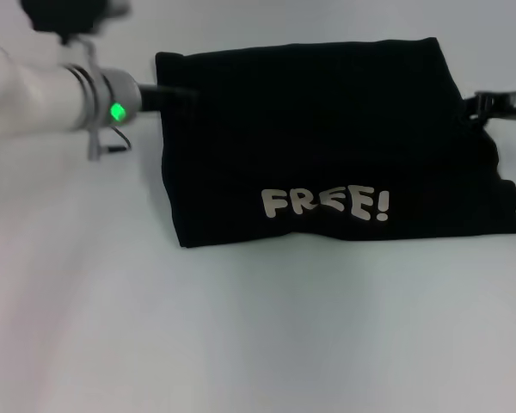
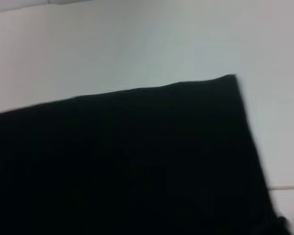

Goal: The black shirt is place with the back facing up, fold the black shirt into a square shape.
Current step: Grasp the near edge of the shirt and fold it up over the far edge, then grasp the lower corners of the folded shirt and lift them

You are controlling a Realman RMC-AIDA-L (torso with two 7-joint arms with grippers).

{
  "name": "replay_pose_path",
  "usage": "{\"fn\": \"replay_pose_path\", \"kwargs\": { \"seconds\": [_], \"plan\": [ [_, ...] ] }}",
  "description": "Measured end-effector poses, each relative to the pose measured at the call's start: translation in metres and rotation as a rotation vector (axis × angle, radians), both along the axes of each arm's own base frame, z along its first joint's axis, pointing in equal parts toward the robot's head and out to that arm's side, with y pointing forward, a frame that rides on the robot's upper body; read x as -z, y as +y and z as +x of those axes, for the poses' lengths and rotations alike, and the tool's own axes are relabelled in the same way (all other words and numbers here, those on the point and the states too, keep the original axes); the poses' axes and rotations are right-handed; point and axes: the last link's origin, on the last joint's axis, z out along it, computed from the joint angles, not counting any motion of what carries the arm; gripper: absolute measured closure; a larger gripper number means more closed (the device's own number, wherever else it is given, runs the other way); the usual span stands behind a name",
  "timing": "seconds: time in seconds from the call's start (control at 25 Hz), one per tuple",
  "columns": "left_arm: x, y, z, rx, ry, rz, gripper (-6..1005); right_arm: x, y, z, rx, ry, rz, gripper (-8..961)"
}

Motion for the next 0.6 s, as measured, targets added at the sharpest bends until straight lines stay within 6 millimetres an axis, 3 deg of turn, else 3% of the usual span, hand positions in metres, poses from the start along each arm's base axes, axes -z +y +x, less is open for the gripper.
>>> {"fn": "replay_pose_path", "kwargs": {
  "seconds": [0.16, 0.32, 0.44, 0.6],
  "plan": [
    [-0.043, -0.014, -0.003, -0.165, -0.247, -0.175, 841, -0.033, -0.011, -0.019, 0.030, 0.154, -0.067, 627],
    [-0.068, -0.037, -0.015, -0.193, -0.350, -0.310, 765, -0.055, -0.021, -0.025, 0.070, 0.240, -0.128, 488],
    [-0.074, -0.055, -0.032, -0.183, -0.355, -0.353, 622, -0.061, -0.024, -0.028, 0.086, 0.269, -0.159, 338],
    [-0.064, -0.077, -0.058, -0.163, -0.288, -0.404, 475, -0.065, -0.028, -0.029, 0.096, 0.306, -0.176, 201]
  ]
}}
